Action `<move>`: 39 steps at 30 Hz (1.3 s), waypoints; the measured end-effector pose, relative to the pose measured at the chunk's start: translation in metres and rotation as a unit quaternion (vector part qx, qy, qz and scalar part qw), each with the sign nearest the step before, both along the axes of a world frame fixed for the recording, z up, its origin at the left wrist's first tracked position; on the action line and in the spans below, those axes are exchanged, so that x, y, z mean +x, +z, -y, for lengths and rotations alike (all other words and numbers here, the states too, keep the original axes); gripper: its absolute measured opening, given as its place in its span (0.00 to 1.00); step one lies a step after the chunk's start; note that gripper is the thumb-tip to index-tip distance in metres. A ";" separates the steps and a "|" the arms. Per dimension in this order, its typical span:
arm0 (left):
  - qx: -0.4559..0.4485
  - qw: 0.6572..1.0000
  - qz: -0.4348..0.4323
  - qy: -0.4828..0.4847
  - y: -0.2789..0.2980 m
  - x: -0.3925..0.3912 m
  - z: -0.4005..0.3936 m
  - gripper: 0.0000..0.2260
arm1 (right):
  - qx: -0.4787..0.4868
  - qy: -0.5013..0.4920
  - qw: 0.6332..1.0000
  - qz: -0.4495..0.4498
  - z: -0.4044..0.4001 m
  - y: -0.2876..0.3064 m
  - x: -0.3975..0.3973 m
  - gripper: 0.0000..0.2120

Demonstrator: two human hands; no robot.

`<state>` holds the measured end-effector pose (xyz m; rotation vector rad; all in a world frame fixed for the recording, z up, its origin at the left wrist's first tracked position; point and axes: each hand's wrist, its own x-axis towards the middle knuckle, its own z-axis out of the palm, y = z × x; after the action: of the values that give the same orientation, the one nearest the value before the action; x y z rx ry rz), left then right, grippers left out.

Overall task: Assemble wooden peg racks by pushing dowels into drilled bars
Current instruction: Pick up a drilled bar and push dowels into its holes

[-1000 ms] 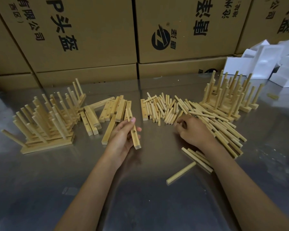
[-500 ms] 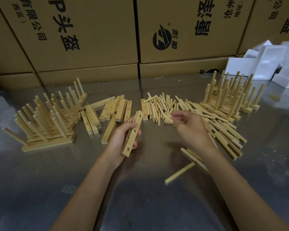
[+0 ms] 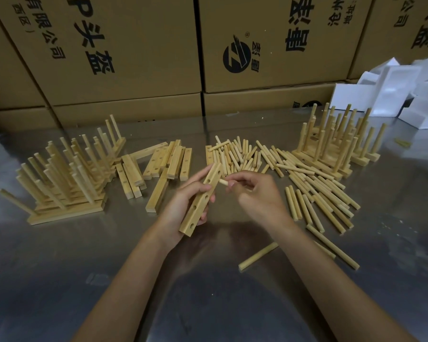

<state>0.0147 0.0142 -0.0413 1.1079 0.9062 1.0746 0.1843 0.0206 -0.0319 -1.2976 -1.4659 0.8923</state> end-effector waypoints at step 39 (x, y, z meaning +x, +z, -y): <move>0.062 0.976 -0.193 0.073 0.005 0.012 0.010 0.21 | 0.216 0.010 0.946 0.240 0.003 -0.002 0.007 0.08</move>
<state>0.0265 0.0044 -0.0360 1.4014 1.2560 1.0655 0.1913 0.0172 -0.0339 -1.2076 -1.9223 0.2342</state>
